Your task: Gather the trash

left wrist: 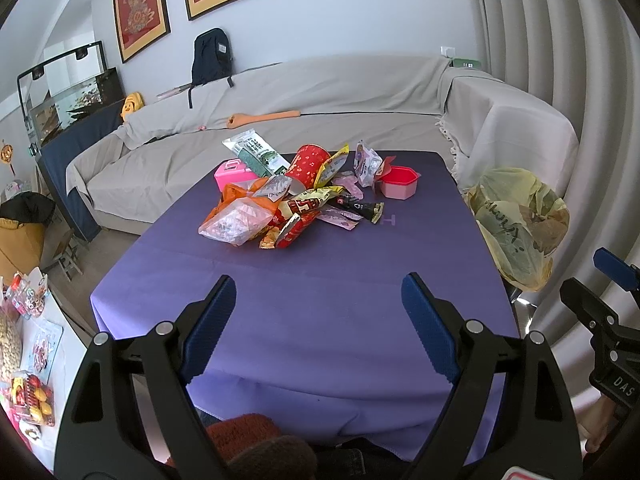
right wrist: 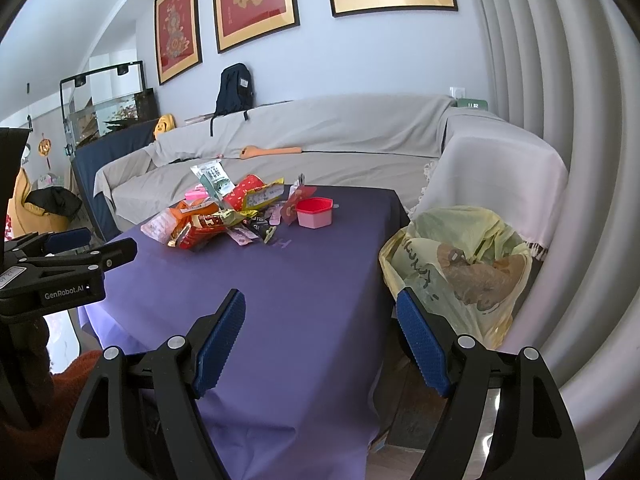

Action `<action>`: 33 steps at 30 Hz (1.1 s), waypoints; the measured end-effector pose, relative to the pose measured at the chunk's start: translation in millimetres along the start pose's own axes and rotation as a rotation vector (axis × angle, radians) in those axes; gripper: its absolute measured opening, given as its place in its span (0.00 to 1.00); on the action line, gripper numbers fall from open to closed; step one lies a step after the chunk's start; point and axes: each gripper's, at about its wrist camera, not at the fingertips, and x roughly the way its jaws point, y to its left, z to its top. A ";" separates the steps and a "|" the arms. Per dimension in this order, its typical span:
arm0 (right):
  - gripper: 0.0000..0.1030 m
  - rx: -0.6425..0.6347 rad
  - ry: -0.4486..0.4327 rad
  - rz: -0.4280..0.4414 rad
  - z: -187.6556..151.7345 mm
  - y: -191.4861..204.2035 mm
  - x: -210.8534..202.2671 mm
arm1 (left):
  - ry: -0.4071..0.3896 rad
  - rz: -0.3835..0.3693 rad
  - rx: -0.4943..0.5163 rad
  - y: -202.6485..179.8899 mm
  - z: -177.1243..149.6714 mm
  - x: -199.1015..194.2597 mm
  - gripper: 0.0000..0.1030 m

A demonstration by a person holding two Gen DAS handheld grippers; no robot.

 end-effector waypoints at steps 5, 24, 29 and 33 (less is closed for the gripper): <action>0.72 0.000 0.000 -0.001 -0.4 1.0 -1.2 | 0.001 0.000 0.000 0.0 -0.3 0.1 0.78; 0.72 0.001 0.001 0.000 0.2 1.1 -2.7 | 0.001 0.000 -0.001 -0.2 0.0 0.4 0.78; 0.72 0.002 0.002 0.001 0.0 1.3 -2.5 | 0.001 -0.001 -0.001 0.0 0.2 0.3 0.78; 0.72 0.000 0.001 0.000 -0.2 1.5 -2.3 | 0.002 -0.001 -0.001 -0.2 0.4 0.4 0.78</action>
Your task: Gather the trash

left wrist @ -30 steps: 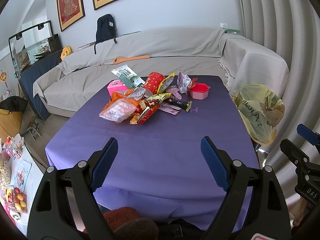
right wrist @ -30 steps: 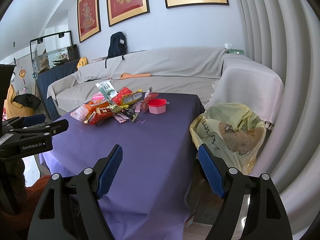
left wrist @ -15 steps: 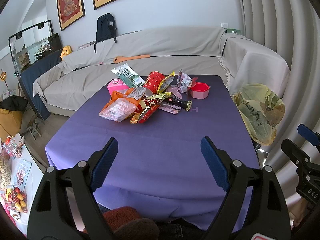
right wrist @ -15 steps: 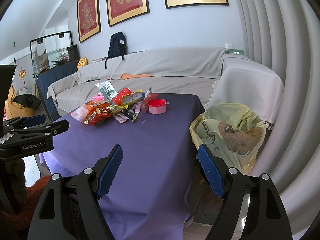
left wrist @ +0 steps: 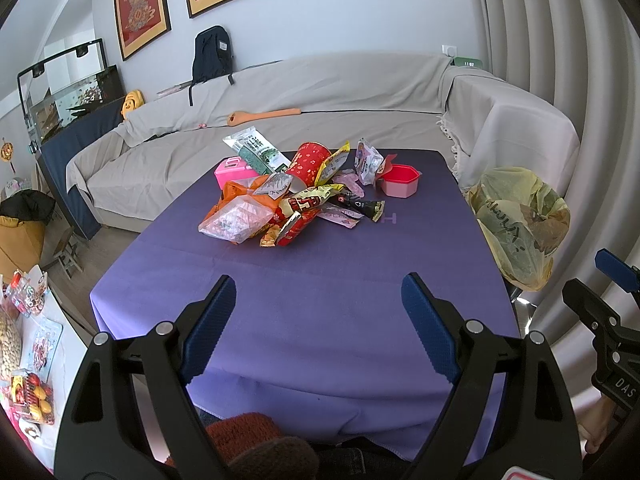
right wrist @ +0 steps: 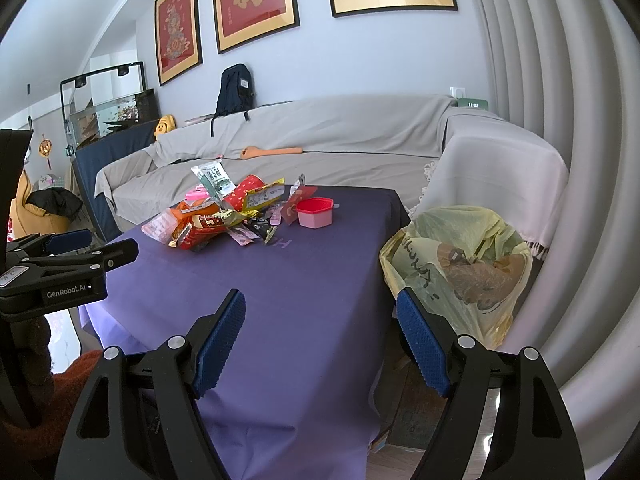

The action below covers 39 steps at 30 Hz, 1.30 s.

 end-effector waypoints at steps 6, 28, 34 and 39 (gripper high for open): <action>0.72 0.001 0.001 0.001 0.5 -0.4 -0.2 | 0.000 0.000 0.000 0.0 0.2 0.0 0.78; 0.72 -0.036 0.032 -0.032 -1.5 3.4 18.8 | 0.092 -0.091 -0.076 30.9 6.7 40.3 0.78; 0.72 -0.105 0.079 -0.026 11.6 12.4 49.6 | 0.081 -0.207 -0.111 73.4 18.1 80.9 0.78; 0.72 -0.133 0.109 -0.003 27.5 21.1 81.4 | 0.065 -0.195 -0.185 120.4 26.4 116.9 0.79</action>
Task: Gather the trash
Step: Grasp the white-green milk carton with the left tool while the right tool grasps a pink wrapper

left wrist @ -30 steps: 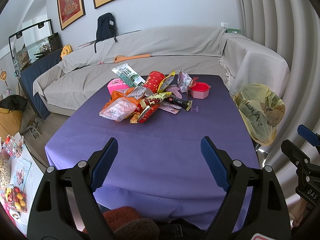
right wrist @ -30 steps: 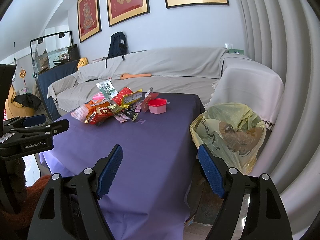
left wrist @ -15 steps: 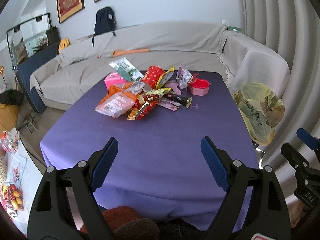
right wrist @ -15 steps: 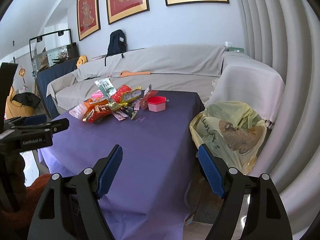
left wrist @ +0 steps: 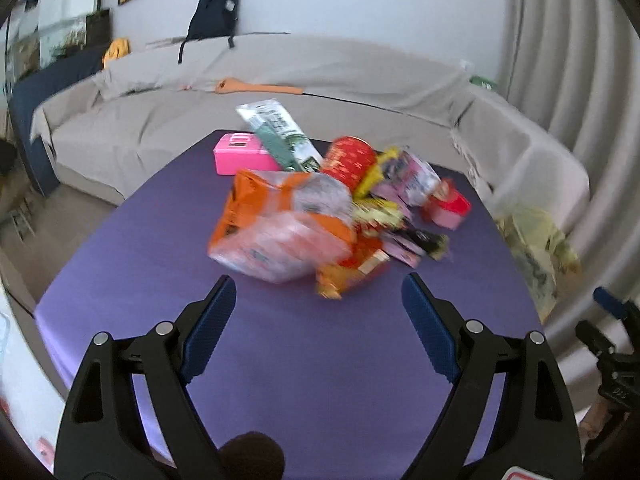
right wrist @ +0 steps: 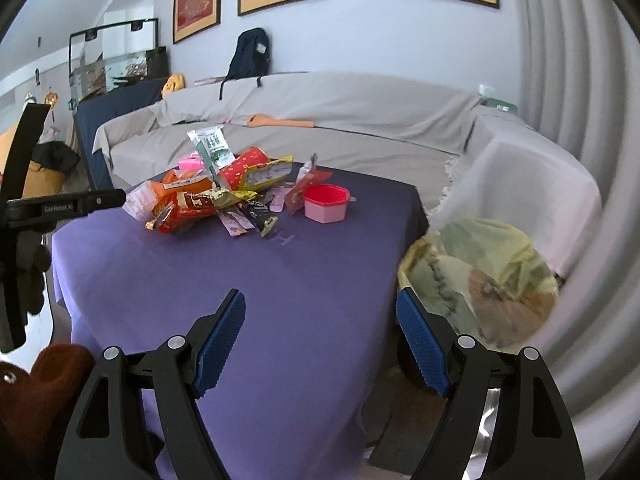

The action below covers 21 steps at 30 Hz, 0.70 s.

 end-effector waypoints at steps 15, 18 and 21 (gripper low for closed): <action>0.72 0.025 0.127 0.027 79.5 19.2 110.2 | 0.059 -0.116 -0.016 66.5 103.4 86.2 0.75; 0.72 0.043 0.075 -0.013 96.6 18.8 123.8 | 0.074 -0.124 -0.073 73.6 124.1 108.3 0.68; 0.72 0.031 0.031 -0.042 106.3 17.1 135.2 | 0.055 -0.124 -0.124 82.6 145.7 135.8 0.68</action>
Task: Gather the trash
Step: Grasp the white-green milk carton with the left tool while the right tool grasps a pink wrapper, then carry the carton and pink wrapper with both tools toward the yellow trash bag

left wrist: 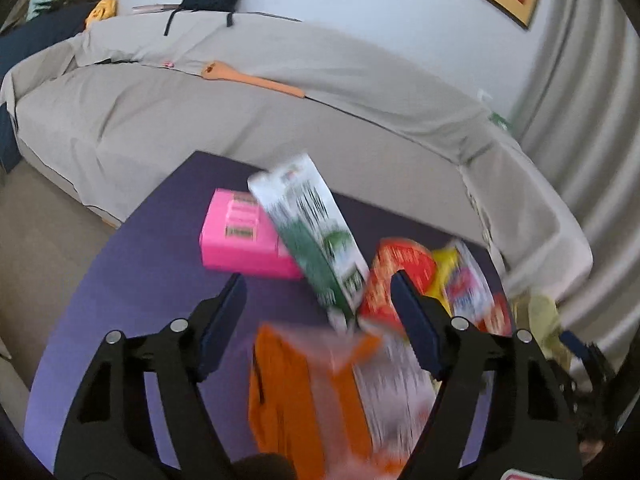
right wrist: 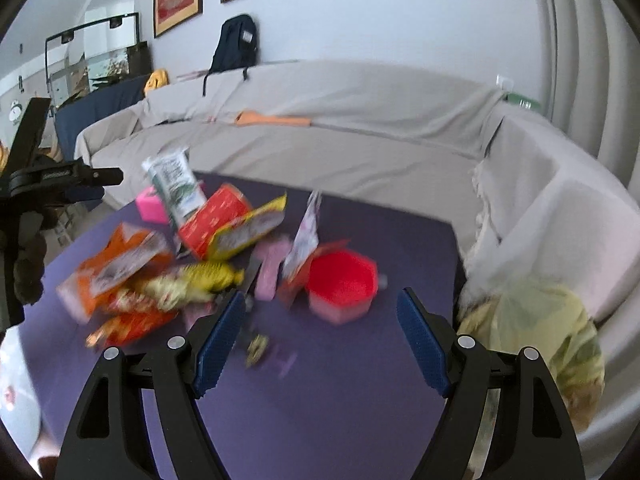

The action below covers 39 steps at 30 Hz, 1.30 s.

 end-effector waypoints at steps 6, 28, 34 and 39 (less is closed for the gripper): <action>0.72 0.008 0.028 0.027 7.6 -0.6 24.8 | 0.012 0.038 -0.078 12.1 26.9 53.2 0.65; 0.46 -0.077 0.266 0.019 81.0 10.5 145.8 | -0.009 0.000 -0.014 10.9 6.3 18.3 0.26; 0.24 -0.071 0.374 0.079 72.1 4.6 182.3 | -0.011 0.023 -0.039 12.7 0.0 9.4 0.26; 0.14 -0.089 0.375 0.085 68.9 3.0 173.0 | -0.019 0.022 -0.018 3.9 -1.7 3.0 0.26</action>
